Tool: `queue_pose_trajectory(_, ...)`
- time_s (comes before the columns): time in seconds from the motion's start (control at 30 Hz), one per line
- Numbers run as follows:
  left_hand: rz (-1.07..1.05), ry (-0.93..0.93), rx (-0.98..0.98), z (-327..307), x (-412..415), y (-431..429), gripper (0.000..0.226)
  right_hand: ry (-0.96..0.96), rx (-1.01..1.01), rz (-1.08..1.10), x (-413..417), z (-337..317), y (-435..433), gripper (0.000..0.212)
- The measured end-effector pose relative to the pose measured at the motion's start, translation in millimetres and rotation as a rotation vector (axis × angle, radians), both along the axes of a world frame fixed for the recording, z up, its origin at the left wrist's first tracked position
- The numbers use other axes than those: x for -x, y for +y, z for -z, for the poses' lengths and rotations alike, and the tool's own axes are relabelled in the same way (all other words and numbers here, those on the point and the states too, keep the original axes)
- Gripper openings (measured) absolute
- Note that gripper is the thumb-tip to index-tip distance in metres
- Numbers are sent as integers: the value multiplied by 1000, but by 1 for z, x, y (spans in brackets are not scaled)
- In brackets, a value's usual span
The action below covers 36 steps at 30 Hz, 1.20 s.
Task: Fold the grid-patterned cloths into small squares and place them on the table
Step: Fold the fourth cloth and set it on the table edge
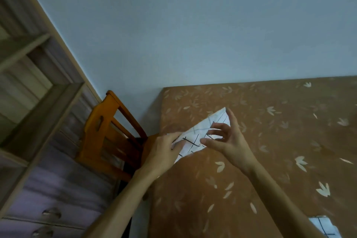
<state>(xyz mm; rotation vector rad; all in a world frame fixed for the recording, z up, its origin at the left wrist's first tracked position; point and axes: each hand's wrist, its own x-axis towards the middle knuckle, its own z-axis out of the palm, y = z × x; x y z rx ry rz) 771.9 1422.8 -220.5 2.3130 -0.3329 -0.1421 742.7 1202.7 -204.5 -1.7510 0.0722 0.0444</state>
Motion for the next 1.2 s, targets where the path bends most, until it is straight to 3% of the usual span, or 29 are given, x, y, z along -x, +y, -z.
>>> queue_pose_trajectory(0.23,58,25,231,-118,-19,-5,40,-258,273,-81,-4,-65,-8,121)
queue_pose_trajectory(0.47,86,56,356,-184,-30,-17,38,-338,150,-185,-3,-108,7,123)
queue_pose_trajectory(0.67,110,-125,320,-211,-36,-25,38,-465,112,-54,-10,-122,4,82)
queue_pose_trajectory(0.83,124,-231,312,-215,-46,-17,23,-459,68,-77,-12,-124,-8,65)
queue_pose_trajectory(1.2,136,-208,266,-210,-52,0,19,-474,137,-4,-20,-137,-34,35)
